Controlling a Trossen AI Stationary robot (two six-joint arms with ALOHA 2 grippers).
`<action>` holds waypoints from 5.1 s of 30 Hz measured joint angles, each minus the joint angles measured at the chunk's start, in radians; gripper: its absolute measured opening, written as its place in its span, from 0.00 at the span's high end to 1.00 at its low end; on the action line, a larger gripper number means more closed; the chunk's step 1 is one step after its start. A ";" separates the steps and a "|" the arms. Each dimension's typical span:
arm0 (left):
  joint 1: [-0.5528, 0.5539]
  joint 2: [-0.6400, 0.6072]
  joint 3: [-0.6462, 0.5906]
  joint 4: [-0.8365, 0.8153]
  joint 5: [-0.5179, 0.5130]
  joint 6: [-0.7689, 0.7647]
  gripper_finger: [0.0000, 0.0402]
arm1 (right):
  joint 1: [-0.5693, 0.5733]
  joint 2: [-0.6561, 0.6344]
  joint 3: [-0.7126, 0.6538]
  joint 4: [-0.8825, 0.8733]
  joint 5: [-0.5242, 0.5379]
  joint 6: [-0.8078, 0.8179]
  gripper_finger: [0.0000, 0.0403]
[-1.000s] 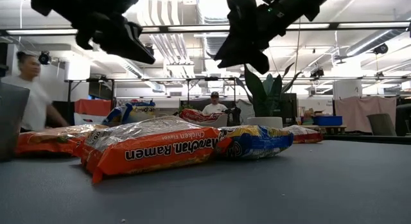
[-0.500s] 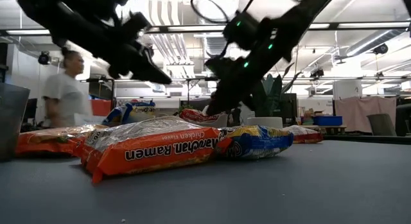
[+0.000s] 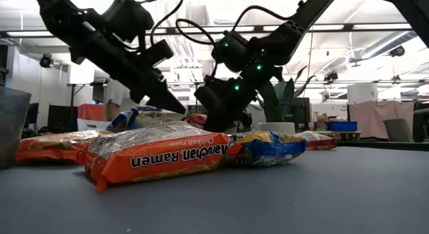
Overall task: Sort Maruchan noodles
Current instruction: Put the noodle pack into the transparent bin
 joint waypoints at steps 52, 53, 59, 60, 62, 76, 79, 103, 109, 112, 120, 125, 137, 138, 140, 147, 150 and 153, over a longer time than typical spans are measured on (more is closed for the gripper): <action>-0.002 0.275 0.024 0.144 0.113 -0.178 1.00 | -0.002 -0.332 -0.299 0.030 -0.201 0.362 0.58; -0.002 0.275 0.021 0.145 0.112 -0.180 1.00 | -0.002 -0.328 -0.301 0.040 -0.201 0.369 0.53; -0.004 0.269 0.009 0.150 0.113 -0.179 1.00 | -0.002 -0.281 -0.301 0.087 -0.200 0.409 0.31; -0.006 0.265 0.006 0.147 0.112 -0.178 1.00 | -0.002 -0.270 -0.301 0.087 -0.200 0.415 0.28; -0.009 0.245 0.005 0.140 0.112 -0.176 1.00 | -0.002 -0.252 -0.302 0.095 -0.200 0.423 0.22; -0.021 0.072 -0.048 -0.040 0.114 -0.152 1.00 | -0.002 -0.240 -0.302 0.118 -0.200 0.422 0.12; -0.020 0.091 -0.063 -0.032 0.114 -0.178 1.00 | -0.002 -0.240 -0.302 0.128 -0.201 0.421 0.12; -0.024 0.190 -0.039 0.040 0.108 -0.260 1.00 | -0.001 -0.172 -0.310 0.255 -0.253 0.420 0.13; -0.025 0.193 -0.042 0.017 0.109 -0.291 1.00 | -0.002 -0.088 -0.311 0.405 -0.272 0.420 0.13; -0.025 0.200 -0.059 -0.003 0.112 -0.313 1.00 | -0.002 -0.040 -0.312 0.515 -0.310 0.421 0.13; -0.026 0.199 -0.072 0.002 0.113 -0.346 1.00 | -0.004 0.021 -0.311 0.682 -0.364 0.454 0.13; -0.026 0.199 -0.069 0.016 0.113 -0.342 1.00 | -0.004 0.019 -0.311 0.681 -0.369 0.465 0.21; -0.026 0.199 -0.071 0.038 0.113 -0.339 1.00 | -0.003 0.019 -0.310 0.678 -0.373 0.493 0.49; -0.026 0.199 -0.071 0.040 0.113 -0.339 1.00 | -0.003 0.019 -0.310 0.678 -0.372 0.498 0.51; -0.026 0.200 -0.072 0.047 0.112 -0.339 1.00 | -0.003 0.019 -0.310 0.677 -0.369 0.504 0.53; -0.026 0.201 -0.073 0.099 0.109 -0.338 1.00 | -0.003 0.019 -0.310 0.676 -0.364 0.514 0.60; -0.026 0.200 -0.073 0.100 0.109 -0.338 1.00 | -0.003 0.019 -0.310 0.676 -0.365 0.514 0.61; -0.028 0.185 -0.073 0.083 0.109 -0.338 1.00 | -0.003 0.013 -0.311 0.673 -0.365 0.501 0.61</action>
